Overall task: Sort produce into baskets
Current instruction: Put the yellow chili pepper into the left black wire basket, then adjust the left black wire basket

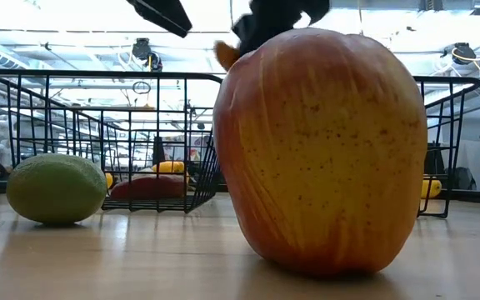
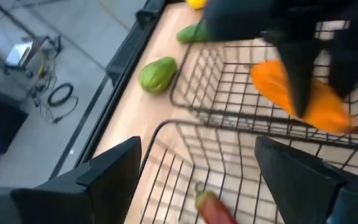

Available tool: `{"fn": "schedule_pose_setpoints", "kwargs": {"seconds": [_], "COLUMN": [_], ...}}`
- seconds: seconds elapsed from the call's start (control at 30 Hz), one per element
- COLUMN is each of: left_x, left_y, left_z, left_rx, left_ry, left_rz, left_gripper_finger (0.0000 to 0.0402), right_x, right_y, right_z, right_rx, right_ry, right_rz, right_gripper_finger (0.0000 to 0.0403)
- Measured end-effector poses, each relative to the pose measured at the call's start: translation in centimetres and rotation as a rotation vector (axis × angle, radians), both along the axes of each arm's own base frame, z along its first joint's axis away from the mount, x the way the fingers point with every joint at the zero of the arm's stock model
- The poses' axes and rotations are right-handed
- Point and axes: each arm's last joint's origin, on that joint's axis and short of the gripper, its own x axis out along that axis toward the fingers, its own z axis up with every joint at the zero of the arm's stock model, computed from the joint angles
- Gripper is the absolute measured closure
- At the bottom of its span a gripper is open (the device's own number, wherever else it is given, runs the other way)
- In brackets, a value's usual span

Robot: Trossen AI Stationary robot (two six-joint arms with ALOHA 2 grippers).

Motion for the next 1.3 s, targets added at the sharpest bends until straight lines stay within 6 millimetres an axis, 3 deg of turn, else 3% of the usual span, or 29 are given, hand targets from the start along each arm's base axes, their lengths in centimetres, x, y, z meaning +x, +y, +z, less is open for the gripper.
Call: {"fn": "schedule_pose_setpoints", "kwargs": {"seconds": [0.2,0.37,0.57,0.73,0.9,1.13,1.3], "left_x": [-3.8,-4.8,-4.9,-5.0,-5.0,-5.0,-5.2], "left_y": [-0.1,-0.7,-1.0,-0.9,-0.9,-0.9,-0.8], "left_z": [1.6,2.2,2.1,2.0,2.0,2.0,0.9], "left_rx": [-0.065,-0.068,-0.062,-0.043,-0.028,-0.037,-0.049], "left_ry": [-0.056,-0.101,-0.096,-0.081,-0.079,-0.085,-0.055], "left_rz": [0.100,0.107,0.098,0.114,0.127,0.136,0.167], "left_gripper_finger": [0.0080,0.0080,0.0080,0.0080,0.0080,0.0080,0.0080], "right_x": [1.5,3.1,6.2,7.2,7.4,7.2,6.9], "right_y": [1.5,1.7,0.7,-0.6,-1.8,-2.2,-1.4], "right_z": [1.8,1.7,-2.8,-5.8,-6.9,-6.2,-5.6], "right_rx": [-0.171,-0.332,-0.435,-0.449,-0.411,-0.391,-0.480], "right_ry": [-0.253,-0.379,-0.378,-0.284,-0.248,-0.262,-0.196], "right_rz": [0.150,0.204,0.247,0.209,0.153,0.104,0.048], "right_gripper_finger": [0.0312,0.0312,0.0312,0.0308,0.0262,0.0169,0.0150]}}
